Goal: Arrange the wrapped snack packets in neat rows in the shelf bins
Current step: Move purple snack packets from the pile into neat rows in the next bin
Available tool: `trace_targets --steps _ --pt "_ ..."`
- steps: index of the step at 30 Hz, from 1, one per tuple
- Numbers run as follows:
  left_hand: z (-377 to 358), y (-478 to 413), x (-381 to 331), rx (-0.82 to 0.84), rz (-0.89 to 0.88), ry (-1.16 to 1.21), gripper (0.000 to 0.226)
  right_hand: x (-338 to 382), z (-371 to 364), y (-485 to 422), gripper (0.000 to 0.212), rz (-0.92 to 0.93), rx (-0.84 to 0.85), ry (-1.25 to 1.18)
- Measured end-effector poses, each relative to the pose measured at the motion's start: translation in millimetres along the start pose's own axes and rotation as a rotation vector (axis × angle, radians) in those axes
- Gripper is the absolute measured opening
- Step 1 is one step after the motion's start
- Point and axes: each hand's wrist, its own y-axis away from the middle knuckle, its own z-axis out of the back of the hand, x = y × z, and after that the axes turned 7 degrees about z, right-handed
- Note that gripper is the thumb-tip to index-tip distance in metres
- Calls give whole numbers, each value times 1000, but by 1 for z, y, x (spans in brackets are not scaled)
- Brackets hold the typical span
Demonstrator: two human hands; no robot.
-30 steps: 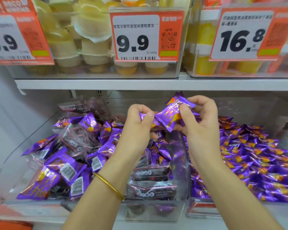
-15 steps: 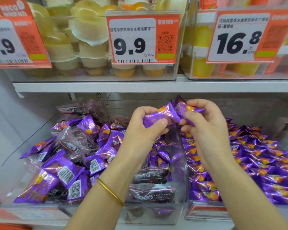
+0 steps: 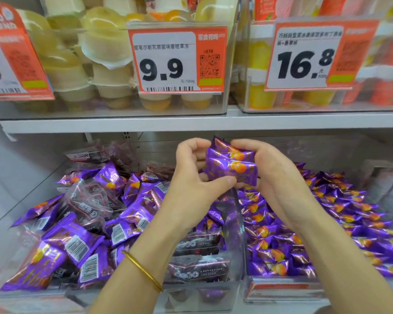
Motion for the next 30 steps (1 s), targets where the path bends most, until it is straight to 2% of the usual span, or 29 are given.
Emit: trace_targets --steps 4,8,9,12,13,15,17,20,22,25,30 --pt "-6 -1 0 4 -37 -16 55 4 7 6 37 49 49 182" --pt "-12 -5 3 41 -45 -59 44 7 28 7 31 19 -61 86" --pt "-13 -7 5 13 -48 -80 41 10 40 8 32 12 -101 86" --pt "-15 -15 11 -73 -38 -127 32 19 89 15 53 -9 -271 130" --pt "-16 -18 13 -79 -30 -131 29 21 107 18 50 -40 -326 163" --pt "-19 -20 16 -66 -9 -152 25 24 135 23 24 -141 -371 251" --pt "-24 -21 18 -62 -5 -195 23 21 153 25 13 -282 -314 354" --pt "-29 -22 19 -98 -5 -233 26 6 162 22 13 -452 -133 467" --pt "-31 -22 19 -126 5 -235 26 -3 163 19 16 -511 -98 471" --pt "-32 -21 21 -134 20 -247 26 -12 168 17 20 -507 -65 483" --pt "-33 -21 20 -137 19 -269 25 -15 178 25 26 -401 78 807"
